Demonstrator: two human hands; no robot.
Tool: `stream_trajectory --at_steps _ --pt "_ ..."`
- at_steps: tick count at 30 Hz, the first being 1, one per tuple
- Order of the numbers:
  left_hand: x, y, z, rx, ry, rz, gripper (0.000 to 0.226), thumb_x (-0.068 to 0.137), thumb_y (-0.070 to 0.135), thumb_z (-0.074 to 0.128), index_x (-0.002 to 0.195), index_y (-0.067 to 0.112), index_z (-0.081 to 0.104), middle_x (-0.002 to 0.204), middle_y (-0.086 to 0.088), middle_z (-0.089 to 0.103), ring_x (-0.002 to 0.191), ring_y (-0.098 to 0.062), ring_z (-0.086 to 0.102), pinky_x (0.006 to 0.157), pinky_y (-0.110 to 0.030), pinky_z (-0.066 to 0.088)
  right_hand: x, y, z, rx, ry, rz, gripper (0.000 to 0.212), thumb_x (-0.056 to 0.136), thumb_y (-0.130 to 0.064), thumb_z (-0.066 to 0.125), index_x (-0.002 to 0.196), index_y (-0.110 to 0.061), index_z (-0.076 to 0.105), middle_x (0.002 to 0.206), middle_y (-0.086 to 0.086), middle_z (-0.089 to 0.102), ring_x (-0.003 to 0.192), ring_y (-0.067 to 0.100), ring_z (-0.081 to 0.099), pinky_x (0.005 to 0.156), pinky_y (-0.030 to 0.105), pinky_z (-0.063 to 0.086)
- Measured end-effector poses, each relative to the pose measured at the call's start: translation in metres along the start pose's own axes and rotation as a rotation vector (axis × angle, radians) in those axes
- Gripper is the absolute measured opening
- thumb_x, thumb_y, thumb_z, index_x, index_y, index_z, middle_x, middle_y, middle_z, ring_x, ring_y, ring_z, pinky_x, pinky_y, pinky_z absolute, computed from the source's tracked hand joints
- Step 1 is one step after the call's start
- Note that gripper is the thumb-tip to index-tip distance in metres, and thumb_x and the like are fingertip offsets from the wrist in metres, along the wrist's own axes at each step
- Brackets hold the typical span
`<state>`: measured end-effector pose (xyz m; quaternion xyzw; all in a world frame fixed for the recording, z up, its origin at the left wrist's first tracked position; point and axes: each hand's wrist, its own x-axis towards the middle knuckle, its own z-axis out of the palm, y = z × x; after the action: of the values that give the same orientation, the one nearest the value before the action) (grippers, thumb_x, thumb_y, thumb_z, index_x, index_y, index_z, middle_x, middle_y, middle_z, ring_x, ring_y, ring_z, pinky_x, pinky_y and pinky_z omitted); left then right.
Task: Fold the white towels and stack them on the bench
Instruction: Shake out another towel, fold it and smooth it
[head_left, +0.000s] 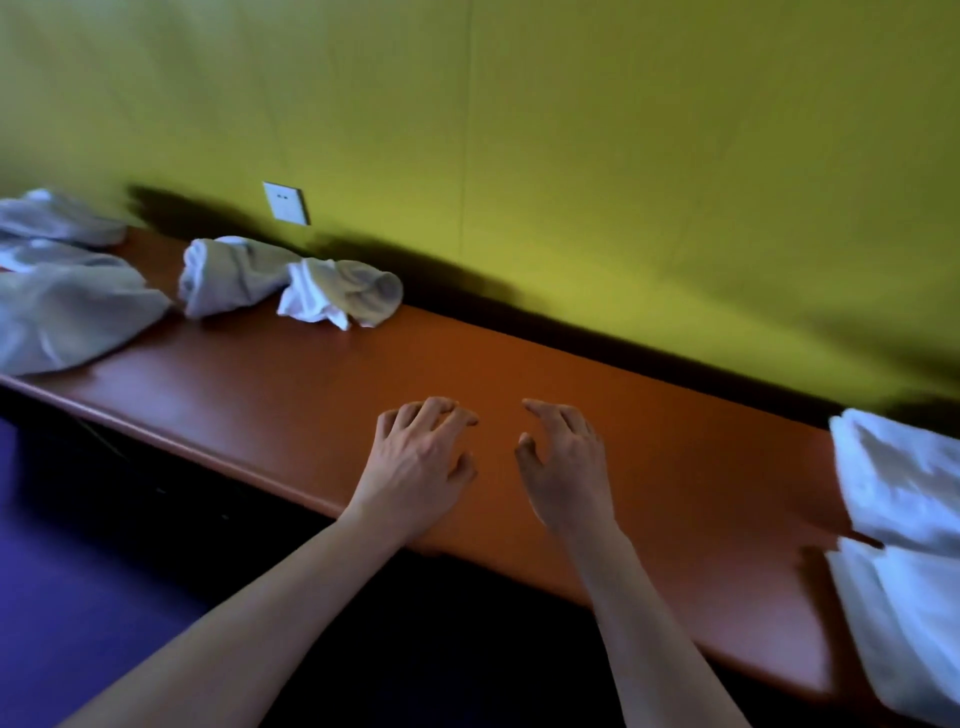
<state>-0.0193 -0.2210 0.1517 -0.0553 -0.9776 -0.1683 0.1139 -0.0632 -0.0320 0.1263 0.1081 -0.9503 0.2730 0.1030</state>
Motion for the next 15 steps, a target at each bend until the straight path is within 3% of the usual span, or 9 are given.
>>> stream_trajectory --at_steps 8,15 --pt "0.038 -0.120 0.007 0.043 0.008 -0.116 0.046 0.081 0.030 0.062 0.126 0.032 0.057 0.129 0.008 0.054 0.122 -0.024 0.051 0.102 -0.043 0.036 0.084 -0.048 0.086 0.083 -0.128 -0.100 0.042 0.101 -0.038 0.044 0.140 -0.027 0.051 0.132 0.000 0.054 0.119 0.020 0.053 0.097 0.042 0.045" --pt "0.129 -0.231 0.044 0.088 0.034 -0.218 0.059 0.078 0.028 0.066 0.135 0.030 0.050 0.134 0.003 0.050 0.120 -0.029 0.049 0.095 -0.043 0.039 0.192 -0.062 0.187 0.154 -0.148 -0.181 0.049 0.101 -0.047 0.037 0.134 -0.017 0.058 0.126 0.007 0.059 0.115 0.026 0.057 0.095 0.041 0.047"
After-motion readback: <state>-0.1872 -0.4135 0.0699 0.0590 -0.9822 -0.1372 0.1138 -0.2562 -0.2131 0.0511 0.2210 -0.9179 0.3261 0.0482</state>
